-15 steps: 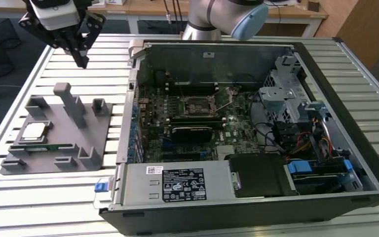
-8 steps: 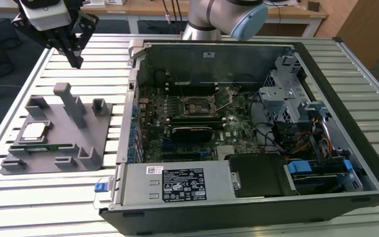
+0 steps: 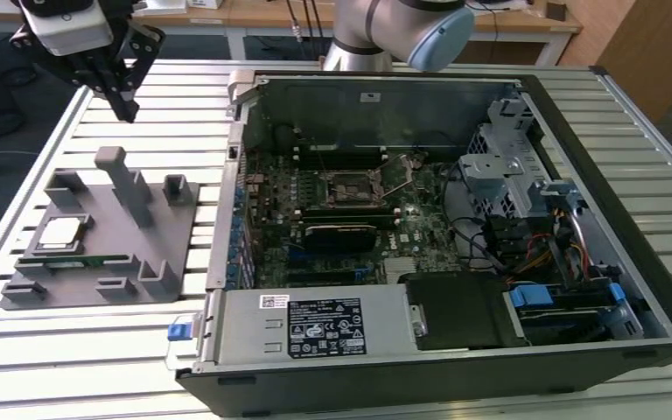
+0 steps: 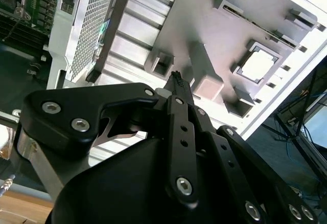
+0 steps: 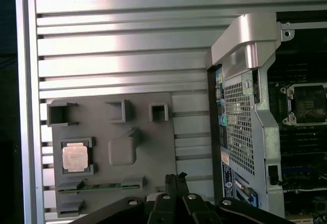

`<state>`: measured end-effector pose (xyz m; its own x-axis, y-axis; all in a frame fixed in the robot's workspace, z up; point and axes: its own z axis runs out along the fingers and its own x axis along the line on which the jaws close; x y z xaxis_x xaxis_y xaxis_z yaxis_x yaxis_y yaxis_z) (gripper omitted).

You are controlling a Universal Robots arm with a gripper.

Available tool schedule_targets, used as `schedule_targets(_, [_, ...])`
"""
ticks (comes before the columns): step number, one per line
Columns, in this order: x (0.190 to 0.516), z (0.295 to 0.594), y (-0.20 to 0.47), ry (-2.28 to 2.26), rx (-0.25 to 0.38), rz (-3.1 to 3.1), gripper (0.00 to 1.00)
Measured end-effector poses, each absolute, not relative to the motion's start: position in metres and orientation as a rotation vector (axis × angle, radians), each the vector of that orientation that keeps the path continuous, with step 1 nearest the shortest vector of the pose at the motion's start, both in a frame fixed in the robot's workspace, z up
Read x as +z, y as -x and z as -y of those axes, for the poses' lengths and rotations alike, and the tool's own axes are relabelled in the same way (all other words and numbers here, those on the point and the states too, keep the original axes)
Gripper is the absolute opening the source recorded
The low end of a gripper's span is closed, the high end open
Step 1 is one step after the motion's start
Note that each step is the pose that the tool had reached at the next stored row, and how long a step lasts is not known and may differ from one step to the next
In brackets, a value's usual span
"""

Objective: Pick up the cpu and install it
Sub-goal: 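Reach for the cpu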

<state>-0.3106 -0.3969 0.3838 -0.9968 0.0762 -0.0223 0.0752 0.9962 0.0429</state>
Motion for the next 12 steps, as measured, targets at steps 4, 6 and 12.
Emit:
schedule_targets(4, [0.383, 0.397, 0.315, -0.118, 0.065, -3.116, 0.11])
schedule_targets(6, [0.383, 0.397, 0.318, -0.118, 0.065, -3.116, 0.11])
schedule_targets(12, [0.382, 0.397, 0.324, -0.118, 0.065, -3.118, 0.11])
